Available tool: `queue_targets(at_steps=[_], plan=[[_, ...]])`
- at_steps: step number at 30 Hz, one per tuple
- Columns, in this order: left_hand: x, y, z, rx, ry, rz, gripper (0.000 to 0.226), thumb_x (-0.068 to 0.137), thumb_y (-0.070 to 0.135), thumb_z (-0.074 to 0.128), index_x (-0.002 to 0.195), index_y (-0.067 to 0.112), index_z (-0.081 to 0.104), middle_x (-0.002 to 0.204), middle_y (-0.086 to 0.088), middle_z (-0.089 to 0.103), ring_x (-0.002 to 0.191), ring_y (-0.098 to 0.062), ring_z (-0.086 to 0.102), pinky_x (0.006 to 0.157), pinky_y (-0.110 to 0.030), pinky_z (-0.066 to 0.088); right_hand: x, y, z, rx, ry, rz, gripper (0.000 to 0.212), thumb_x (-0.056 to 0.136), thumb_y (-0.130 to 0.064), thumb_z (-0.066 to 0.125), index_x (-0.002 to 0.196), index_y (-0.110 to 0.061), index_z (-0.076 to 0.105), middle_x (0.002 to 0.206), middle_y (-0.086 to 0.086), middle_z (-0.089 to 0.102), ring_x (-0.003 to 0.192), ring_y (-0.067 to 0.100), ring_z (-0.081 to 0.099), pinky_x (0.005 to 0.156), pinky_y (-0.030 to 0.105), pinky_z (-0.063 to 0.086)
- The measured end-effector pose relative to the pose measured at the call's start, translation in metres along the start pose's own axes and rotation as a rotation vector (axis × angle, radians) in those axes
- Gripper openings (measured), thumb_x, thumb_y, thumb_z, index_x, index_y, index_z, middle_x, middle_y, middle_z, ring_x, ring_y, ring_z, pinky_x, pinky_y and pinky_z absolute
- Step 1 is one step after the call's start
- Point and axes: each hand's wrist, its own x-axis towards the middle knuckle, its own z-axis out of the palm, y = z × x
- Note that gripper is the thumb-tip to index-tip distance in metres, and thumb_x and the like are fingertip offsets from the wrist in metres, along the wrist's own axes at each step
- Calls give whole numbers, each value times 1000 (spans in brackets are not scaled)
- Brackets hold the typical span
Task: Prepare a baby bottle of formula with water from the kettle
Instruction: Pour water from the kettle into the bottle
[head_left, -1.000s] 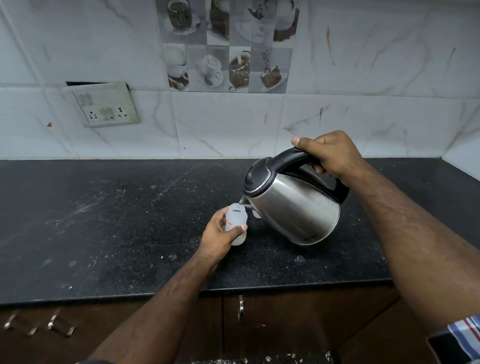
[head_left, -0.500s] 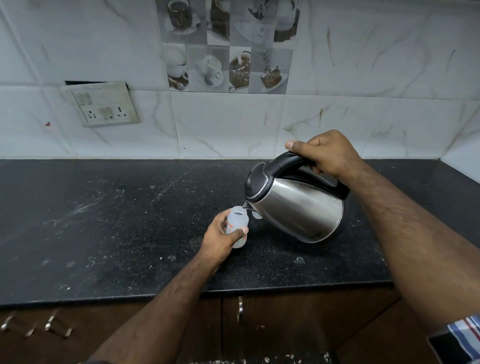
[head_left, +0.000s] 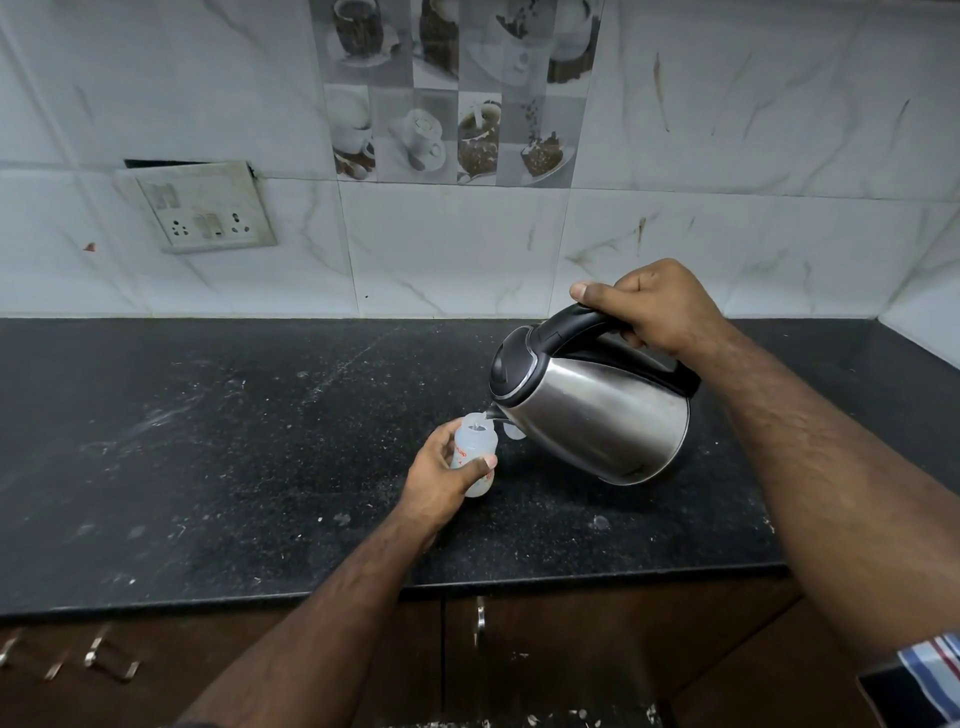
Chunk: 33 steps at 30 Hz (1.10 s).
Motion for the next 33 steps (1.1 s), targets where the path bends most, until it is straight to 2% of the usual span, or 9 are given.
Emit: queue_targets(at_steps=[5,9,11,14,19,23,28,33], plan=[[3,0,0,-18,-8,-5,59,87,2,79,137,22,56,125,7,69,114,-6,67,93,-21,53,2,2,0,28,4,13,70,70,-76,70,41,-16,50,39,2,48,39,16,39,51,27,37],[10,3,1,-46,-10,7,56,87,2,80,131,28,58,123,11,71,108,0,69,88,-18,55,2,9,-1,107,33,56,67,71,-74,71,42,-17,51,39,2,49,35,16,37,40,20,33],[14,5,2,-56,-16,13,54,87,2,80,126,32,59,120,11,72,106,1,69,88,-18,55,3,13,0,152,64,92,66,70,-74,71,49,-12,58,40,4,49,35,18,36,38,20,31],[24,9,3,-53,-18,24,56,86,3,80,133,26,59,123,7,72,111,-4,69,89,-20,55,7,20,-2,245,115,131,70,70,-73,72,61,-4,66,42,6,52,34,19,37,38,21,33],[43,16,-4,-44,-9,53,58,87,2,79,139,16,58,125,3,73,113,-10,70,98,-28,56,22,20,2,445,215,139,56,72,-69,75,64,-13,73,45,3,55,34,17,40,35,20,31],[60,19,-17,-37,15,57,59,87,3,80,140,15,57,127,0,71,115,-13,69,102,-32,54,40,11,16,566,319,162,49,73,-67,76,57,-21,73,49,2,58,36,15,45,34,21,31],[79,16,-38,12,26,35,62,87,5,81,142,16,56,131,1,70,119,-14,67,106,-36,53,66,3,45,697,441,189,48,73,-67,75,55,-22,72,53,3,61,39,15,46,35,22,34],[93,10,-49,36,30,11,64,86,8,82,144,18,55,131,2,70,119,-12,67,105,-34,54,98,-1,85,750,479,221,58,71,-75,73,66,-17,69,55,5,62,42,15,49,38,24,38]])
